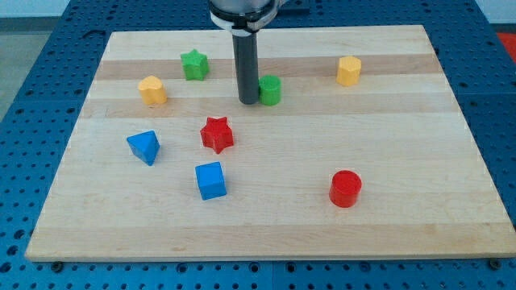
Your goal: Slide the green circle adjacent to the yellow hexagon
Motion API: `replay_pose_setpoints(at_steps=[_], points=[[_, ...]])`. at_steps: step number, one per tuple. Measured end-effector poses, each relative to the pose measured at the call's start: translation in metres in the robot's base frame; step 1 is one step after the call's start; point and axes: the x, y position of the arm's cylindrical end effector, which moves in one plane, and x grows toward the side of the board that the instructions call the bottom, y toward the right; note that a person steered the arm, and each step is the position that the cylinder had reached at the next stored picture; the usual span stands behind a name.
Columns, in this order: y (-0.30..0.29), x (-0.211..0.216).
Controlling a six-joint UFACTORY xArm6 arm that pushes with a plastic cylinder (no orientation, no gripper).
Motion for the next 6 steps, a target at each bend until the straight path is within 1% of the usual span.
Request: replay_pose_setpoints(at_steps=[4,5,6], points=[[0.125,0.002],[0.119,-0.003],[0.071,-0.003]])
